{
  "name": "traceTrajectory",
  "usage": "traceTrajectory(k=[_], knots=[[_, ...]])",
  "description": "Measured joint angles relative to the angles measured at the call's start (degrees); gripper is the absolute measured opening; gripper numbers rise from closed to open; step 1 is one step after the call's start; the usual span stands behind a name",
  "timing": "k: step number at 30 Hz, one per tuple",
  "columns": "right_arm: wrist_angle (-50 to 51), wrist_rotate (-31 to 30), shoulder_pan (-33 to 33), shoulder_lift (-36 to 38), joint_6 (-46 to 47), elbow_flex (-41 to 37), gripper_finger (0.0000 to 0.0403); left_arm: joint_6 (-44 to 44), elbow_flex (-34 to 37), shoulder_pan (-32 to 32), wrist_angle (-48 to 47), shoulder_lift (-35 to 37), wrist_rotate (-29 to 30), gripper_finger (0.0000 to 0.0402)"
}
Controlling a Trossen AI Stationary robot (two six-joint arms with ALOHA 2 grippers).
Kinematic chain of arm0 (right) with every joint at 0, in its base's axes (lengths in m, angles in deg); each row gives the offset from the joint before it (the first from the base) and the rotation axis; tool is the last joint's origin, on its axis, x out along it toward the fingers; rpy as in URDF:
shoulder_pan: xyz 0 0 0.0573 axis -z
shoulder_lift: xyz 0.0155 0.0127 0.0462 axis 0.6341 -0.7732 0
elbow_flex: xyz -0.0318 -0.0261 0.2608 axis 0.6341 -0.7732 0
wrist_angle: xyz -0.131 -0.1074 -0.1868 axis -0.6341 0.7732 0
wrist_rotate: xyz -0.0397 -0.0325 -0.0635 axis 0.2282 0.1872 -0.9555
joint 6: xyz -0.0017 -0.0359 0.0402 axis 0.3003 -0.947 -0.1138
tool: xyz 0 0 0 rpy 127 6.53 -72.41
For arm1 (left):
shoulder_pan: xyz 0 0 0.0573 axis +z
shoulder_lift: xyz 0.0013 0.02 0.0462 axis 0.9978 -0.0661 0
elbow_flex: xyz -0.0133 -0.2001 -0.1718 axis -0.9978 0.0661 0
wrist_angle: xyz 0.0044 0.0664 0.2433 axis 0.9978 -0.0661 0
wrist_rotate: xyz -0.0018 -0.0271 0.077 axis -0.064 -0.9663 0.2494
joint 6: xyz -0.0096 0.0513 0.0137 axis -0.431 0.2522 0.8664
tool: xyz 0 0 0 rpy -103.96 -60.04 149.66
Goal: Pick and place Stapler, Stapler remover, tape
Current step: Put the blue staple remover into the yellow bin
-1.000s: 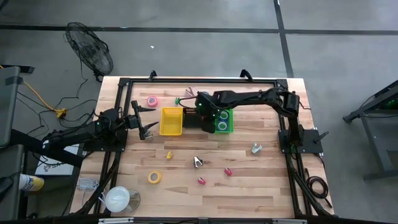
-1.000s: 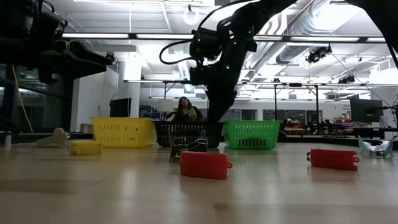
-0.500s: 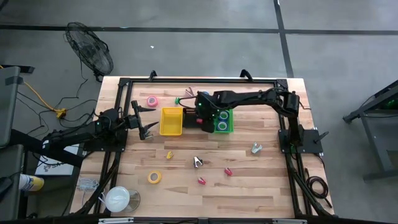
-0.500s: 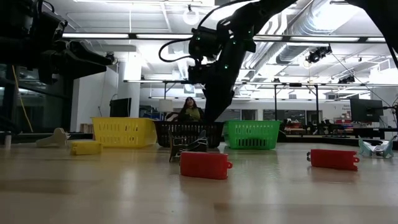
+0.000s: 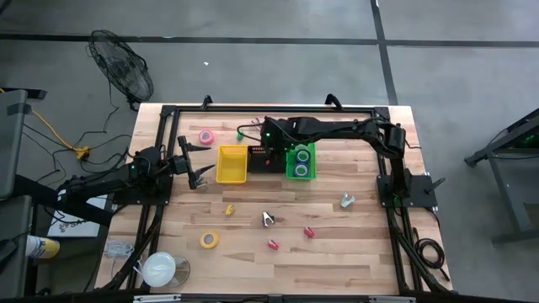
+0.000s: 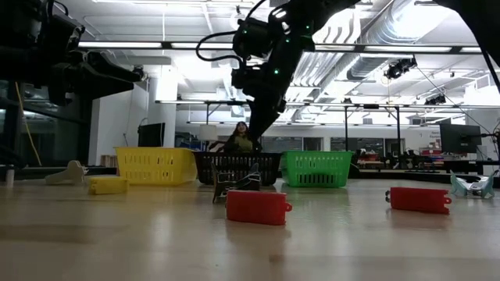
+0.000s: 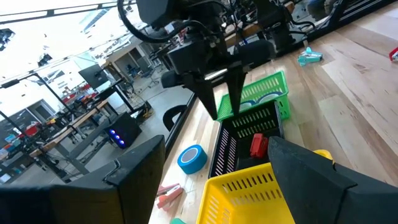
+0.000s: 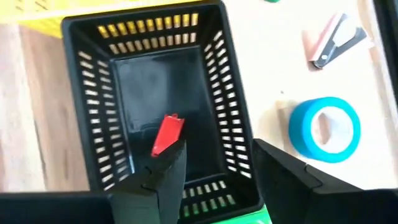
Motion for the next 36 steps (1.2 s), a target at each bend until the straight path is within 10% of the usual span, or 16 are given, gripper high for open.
traceTrajectory(k=[36], knots=[[-8.7, -2.1, 13.4, -1.6, 11.8, -0.8, 0.0161, 0.0, 0.0, 0.0, 0.0, 0.0, 0.0, 0.0282]])
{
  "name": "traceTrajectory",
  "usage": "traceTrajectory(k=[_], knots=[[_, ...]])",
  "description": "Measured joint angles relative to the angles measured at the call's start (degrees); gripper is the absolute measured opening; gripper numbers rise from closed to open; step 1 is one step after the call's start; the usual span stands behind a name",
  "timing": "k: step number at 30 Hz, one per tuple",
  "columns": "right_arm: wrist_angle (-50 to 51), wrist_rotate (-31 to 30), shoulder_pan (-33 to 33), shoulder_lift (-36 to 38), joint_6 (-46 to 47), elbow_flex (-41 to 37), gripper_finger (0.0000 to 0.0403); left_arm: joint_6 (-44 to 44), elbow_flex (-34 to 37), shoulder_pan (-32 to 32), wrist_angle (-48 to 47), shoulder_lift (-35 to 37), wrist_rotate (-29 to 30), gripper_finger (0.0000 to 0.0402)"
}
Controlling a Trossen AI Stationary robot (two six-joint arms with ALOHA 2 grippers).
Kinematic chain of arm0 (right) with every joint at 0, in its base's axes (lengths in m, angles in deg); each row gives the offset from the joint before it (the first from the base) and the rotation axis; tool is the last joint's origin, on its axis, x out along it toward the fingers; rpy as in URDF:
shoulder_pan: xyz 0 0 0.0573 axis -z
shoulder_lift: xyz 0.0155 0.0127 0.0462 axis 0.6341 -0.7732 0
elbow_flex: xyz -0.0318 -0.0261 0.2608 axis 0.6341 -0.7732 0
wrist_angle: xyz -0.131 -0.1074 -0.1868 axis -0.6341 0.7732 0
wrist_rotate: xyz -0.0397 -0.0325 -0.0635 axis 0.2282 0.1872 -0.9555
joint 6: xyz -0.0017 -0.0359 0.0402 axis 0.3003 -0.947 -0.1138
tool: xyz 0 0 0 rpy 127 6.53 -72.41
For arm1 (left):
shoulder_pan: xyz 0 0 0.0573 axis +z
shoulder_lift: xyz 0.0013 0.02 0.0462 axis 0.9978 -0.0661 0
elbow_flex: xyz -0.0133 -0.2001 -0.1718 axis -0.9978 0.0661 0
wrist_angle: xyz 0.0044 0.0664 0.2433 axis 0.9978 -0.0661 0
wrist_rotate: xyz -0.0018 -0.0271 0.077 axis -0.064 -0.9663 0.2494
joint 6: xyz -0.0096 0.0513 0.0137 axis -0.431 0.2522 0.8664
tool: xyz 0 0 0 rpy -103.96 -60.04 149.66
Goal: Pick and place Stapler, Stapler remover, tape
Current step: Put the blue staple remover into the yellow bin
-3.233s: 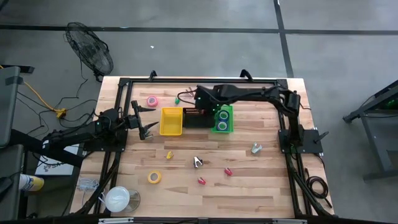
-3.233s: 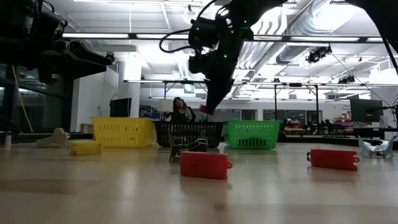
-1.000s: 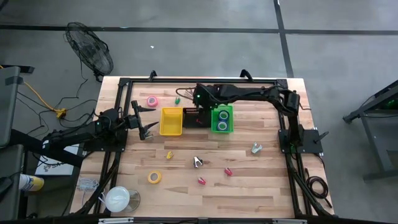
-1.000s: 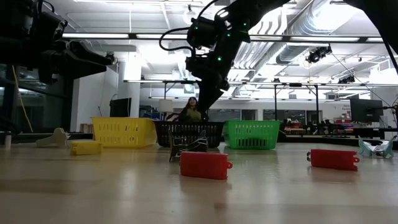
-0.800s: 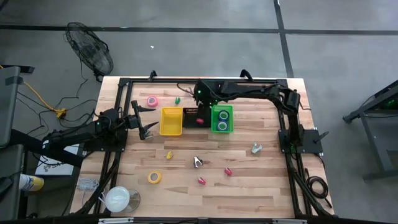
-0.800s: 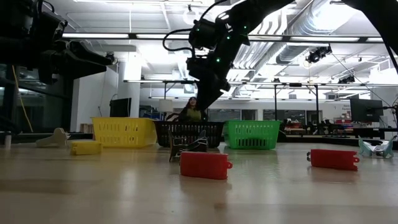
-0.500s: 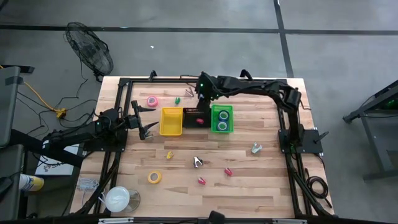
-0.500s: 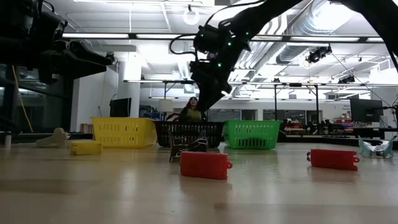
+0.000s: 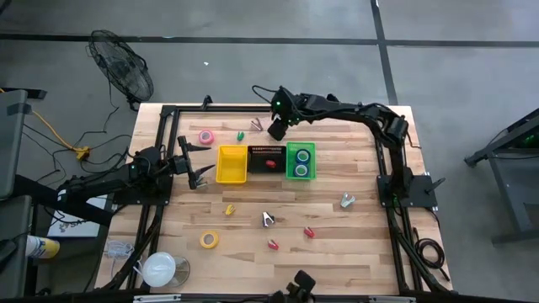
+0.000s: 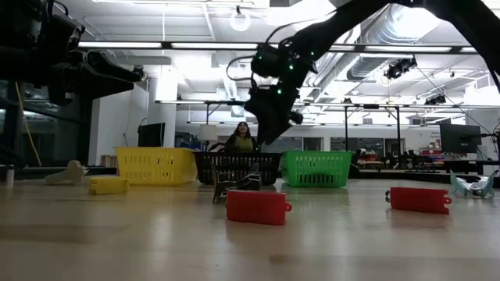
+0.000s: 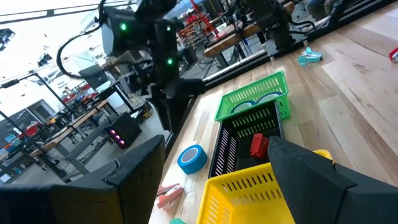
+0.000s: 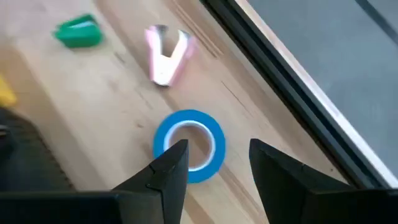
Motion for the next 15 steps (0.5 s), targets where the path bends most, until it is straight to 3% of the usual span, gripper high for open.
traceTrajectory(k=[5, 15], knots=[[0.0, 5.0, 1.5, -2.5, 1.7, 0.0, 0.0161, 0.0, 0.0, 0.0, 0.0, 0.0, 0.0, 0.0282], [-0.7, 5.4, 2.2, -2.9, 2.2, 0.6, 0.0156, 0.0, 0.0, 0.0, 0.0, 0.0, 0.0, 0.0282]])
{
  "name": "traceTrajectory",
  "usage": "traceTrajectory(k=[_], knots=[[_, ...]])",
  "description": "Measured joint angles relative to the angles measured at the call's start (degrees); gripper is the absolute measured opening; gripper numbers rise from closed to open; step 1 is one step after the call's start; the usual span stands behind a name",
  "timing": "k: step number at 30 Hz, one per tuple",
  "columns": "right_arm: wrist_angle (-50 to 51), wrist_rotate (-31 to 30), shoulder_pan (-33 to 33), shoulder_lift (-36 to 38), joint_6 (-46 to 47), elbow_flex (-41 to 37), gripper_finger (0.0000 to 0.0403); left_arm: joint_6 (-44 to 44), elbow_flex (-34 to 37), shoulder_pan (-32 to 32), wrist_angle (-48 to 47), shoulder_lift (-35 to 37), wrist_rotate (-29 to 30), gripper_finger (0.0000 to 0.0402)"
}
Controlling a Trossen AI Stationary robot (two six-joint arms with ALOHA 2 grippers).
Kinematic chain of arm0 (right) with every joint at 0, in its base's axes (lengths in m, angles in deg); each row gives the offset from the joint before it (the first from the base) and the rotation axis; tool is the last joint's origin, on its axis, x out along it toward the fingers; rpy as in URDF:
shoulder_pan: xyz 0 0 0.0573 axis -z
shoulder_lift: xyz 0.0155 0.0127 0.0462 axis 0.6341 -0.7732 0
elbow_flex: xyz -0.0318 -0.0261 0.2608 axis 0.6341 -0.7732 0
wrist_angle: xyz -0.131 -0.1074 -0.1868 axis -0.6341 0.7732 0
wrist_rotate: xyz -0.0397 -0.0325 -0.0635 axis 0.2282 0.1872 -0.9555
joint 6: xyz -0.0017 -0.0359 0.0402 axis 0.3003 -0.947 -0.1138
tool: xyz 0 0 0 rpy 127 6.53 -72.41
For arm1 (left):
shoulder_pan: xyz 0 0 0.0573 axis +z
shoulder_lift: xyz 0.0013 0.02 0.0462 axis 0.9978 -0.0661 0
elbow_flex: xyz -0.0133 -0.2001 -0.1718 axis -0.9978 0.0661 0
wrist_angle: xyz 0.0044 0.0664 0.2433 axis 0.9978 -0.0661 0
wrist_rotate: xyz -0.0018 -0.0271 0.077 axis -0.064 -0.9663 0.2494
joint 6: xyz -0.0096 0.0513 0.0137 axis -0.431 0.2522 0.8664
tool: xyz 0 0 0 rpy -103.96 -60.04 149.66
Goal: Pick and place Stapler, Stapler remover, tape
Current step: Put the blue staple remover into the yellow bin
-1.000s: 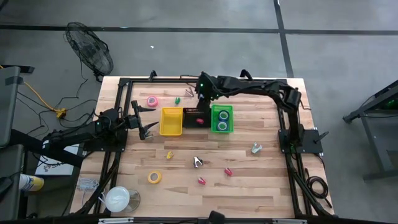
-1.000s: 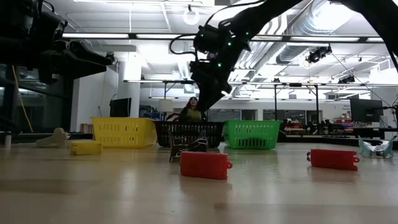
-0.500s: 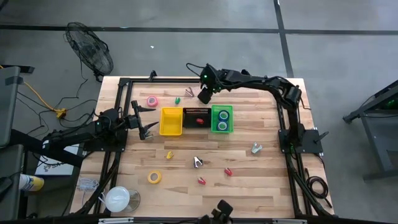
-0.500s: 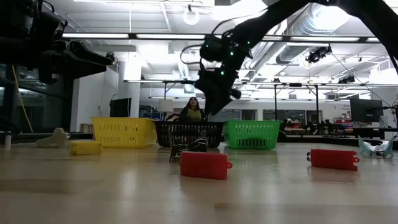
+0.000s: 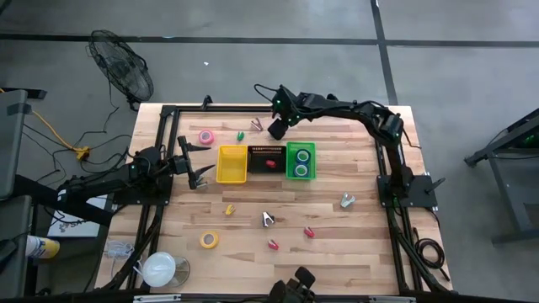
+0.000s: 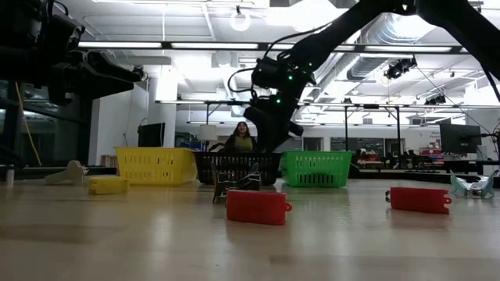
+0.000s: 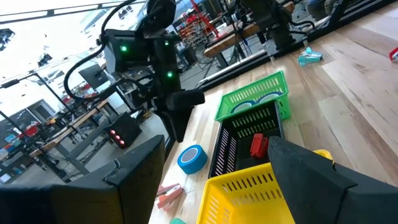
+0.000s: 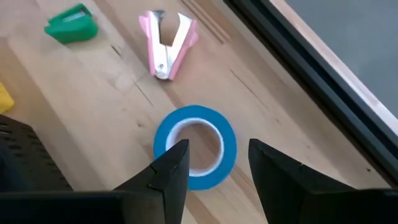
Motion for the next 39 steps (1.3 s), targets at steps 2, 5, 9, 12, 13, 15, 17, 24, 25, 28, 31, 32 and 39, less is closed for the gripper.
traceTrajectory(k=[2, 5, 9, 12, 13, 15, 17, 24, 25, 28, 31, 32, 39], knots=[[0.0, 0.1, 0.0, 0.0, 0.1, 0.1, 0.0156, 0.0, 0.0, 0.0, 0.0, 0.0, 0.0, 0.0282], [1.1, 1.2, 0.3, 0.0, 0.3, 0.7, 0.0156, 0.0, 0.0, 0.0, 0.0, 0.0, 0.0, 0.0282], [2.1, 0.8, 0.4, 0.0, 0.3, 2.9, 0.0156, 0.0, 0.0, 0.0, 0.0, 0.0, 0.0, 0.0282], [3.5, 0.0, 0.4, 0.0, -0.6, 4.9, 0.0156, 0.0, 0.0, 0.0, 0.0, 0.0, 0.0, 0.0282], [3.8, -0.1, 0.4, 0.1, -1.0, 5.3, 0.0156, 0.0, 0.0, 0.0, 0.0, 0.0, 0.0, 0.0282], [5.4, -0.1, 0.4, 0.1, -1.1, 6.0, 0.0156, 0.0, 0.0, 0.0, 0.0, 0.0, 0.0, 0.0282], [6.5, -0.1, 0.6, 0.1, -1.1, 6.4, 0.0156, 0.0, 0.0, 0.0, 0.0, 0.0, 0.0, 0.0282], [11.9, -0.2, 1.5, 0.1, 0.0, 6.3, 0.0156, 0.0, 0.0, 0.0, 0.0, 0.0, 0.0, 0.0282], [12.2, -0.1, 1.5, 0.1, -0.7, 6.3, 0.0156, 0.0, 0.0, 0.0, 0.0, 0.0, 0.0, 0.0282], [12.5, 1.2, 1.4, 0.1, -7.6, 6.3, 0.0156, 0.0, 0.0, 0.0, 0.0, 0.0, 0.0, 0.0282], [12.7, 3.4, 0.8, 0.1, -16.8, 6.3, 0.0156, 0.0, 0.0, 0.0, 0.0, 0.0, 0.0, 0.0282], [12.9, 4.7, 0.7, 0.1, -20.0, 6.3, 0.0156, 0.0, 0.0, 0.0, 0.0, 0.0, 0.0, 0.0282], [14.4, 8.0, 0.5, 0.1, -39.4, 6.3, 0.0155, 0.0, 0.0, 0.0, 0.0, 0.0, 0.0, 0.0282]])
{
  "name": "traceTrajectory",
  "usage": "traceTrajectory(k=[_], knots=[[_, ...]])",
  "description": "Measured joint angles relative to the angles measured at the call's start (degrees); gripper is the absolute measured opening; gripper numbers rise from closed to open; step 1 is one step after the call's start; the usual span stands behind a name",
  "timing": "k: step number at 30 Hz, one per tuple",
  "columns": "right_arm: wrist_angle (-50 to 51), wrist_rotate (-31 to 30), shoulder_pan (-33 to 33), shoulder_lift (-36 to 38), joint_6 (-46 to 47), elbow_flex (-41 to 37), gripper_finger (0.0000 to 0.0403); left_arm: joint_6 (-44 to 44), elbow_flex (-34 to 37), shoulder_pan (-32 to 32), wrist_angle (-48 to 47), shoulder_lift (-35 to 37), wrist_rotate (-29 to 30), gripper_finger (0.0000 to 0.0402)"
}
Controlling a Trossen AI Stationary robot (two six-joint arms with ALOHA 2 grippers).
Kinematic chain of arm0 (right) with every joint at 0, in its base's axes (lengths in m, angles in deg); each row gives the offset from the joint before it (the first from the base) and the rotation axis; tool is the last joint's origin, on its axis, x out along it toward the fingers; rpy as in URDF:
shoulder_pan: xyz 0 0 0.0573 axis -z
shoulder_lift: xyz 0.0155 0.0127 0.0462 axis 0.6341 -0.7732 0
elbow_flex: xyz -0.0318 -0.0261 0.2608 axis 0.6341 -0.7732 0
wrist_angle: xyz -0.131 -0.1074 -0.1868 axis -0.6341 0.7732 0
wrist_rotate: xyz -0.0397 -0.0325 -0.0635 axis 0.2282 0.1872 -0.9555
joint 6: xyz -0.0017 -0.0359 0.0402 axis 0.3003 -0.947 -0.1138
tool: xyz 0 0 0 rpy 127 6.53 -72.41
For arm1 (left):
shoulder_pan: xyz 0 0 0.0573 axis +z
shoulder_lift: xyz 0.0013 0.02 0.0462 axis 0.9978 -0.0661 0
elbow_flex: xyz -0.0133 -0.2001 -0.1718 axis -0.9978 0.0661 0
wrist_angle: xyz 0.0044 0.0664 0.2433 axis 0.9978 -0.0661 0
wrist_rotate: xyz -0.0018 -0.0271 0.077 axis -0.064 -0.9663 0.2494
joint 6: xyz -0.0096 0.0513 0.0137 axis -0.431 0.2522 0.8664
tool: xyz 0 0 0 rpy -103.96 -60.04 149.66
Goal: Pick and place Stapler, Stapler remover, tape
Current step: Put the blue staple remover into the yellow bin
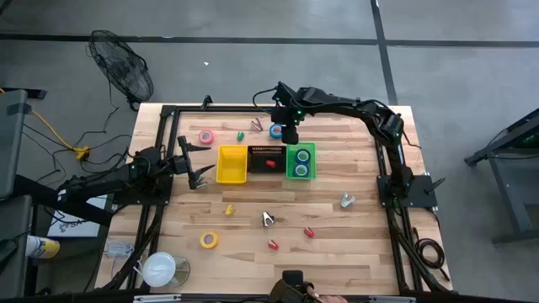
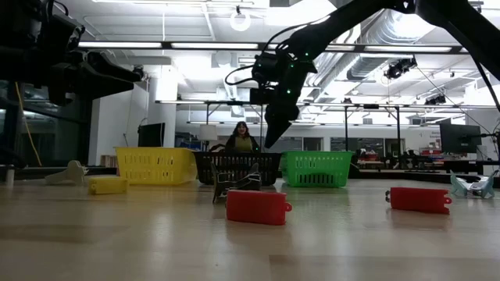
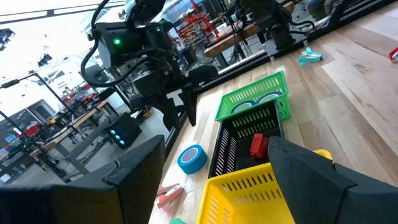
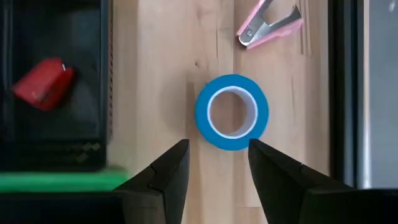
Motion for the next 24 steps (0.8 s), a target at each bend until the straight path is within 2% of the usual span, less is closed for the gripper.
traceTrajectory(k=[4, 7, 13, 19, 24], knots=[[-0.3, 0.1, 0.0, 0.0, -7.1, 0.0, 0.0155, 0.0, 0.0, 0.0, 0.0, 0.0, 0.0, 0.0282], [0.0, -0.3, -0.2, -0.3, -7.0, 0.0, 0.0155, 0.0, 0.0, 0.0, 0.0, 0.0, 0.0, 0.0282], [7.9, -7.5, -1.1, -0.1, 8.5, -0.1, 0.0155, 0.0, 0.0, 0.0, 0.0, 0.0, 0.0, 0.0282], [15.8, -12.6, -1.3, 1.7, 15.9, -0.1, 0.0155, 0.0, 0.0, 0.0, 0.0, 0.0, 0.0, 0.0282], [24.9, -13.5, -0.6, 3.6, 21.8, -0.1, 0.0155, 0.0, 0.0, 0.0, 0.0, 0.0, 0.0, 0.0282]])
